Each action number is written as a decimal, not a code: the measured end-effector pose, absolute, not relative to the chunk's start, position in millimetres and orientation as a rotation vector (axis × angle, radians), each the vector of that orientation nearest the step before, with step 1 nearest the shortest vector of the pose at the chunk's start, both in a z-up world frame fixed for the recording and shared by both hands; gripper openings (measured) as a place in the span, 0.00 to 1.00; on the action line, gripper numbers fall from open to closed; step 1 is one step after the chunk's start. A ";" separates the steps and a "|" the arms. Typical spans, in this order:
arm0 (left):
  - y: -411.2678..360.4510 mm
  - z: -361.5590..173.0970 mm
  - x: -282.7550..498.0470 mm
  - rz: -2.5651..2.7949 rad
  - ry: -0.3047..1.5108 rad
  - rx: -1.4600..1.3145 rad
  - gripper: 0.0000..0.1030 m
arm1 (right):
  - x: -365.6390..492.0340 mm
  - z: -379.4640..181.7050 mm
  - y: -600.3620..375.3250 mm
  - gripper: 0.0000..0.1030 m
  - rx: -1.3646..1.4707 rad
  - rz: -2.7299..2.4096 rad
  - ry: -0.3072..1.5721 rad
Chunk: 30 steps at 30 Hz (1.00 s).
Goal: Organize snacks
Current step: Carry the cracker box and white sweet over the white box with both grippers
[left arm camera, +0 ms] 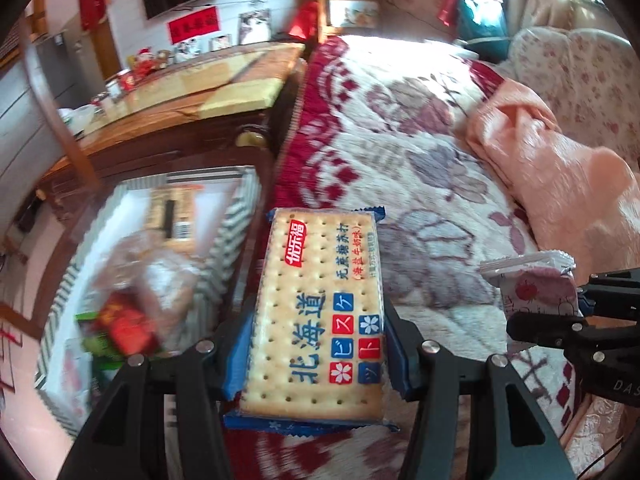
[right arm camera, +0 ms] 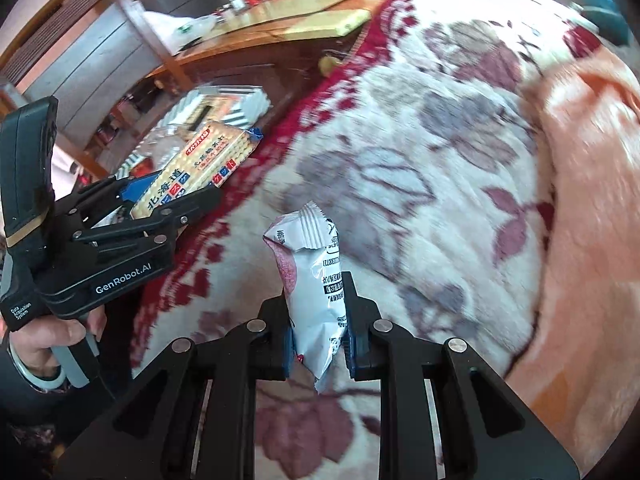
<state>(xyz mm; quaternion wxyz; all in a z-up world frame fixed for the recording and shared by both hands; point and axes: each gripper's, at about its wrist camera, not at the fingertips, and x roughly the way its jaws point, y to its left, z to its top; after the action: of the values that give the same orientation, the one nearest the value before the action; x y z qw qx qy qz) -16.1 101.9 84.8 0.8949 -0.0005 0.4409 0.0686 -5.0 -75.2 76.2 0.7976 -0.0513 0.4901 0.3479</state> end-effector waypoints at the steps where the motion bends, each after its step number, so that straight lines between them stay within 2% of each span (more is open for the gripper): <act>1: 107.7 87.3 -19.0 0.157 0.907 -0.004 0.56 | -5.9 78.2 -68.1 0.17 -0.121 0.757 1.048; 12: 172.4 105.0 -48.6 0.309 0.864 -0.072 0.56 | -16.2 98.7 10.7 0.17 -0.207 0.889 1.020; 30: 248.1 97.5 -77.3 0.477 0.877 -0.225 0.56 | -31.4 110.1 105.3 0.17 -0.320 1.022 0.996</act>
<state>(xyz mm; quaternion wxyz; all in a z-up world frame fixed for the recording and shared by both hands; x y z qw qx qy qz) -77.3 248.1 97.5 0.8718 -0.1077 0.4197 0.2285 -31.4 105.3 110.1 0.7443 -0.1459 0.4548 0.4668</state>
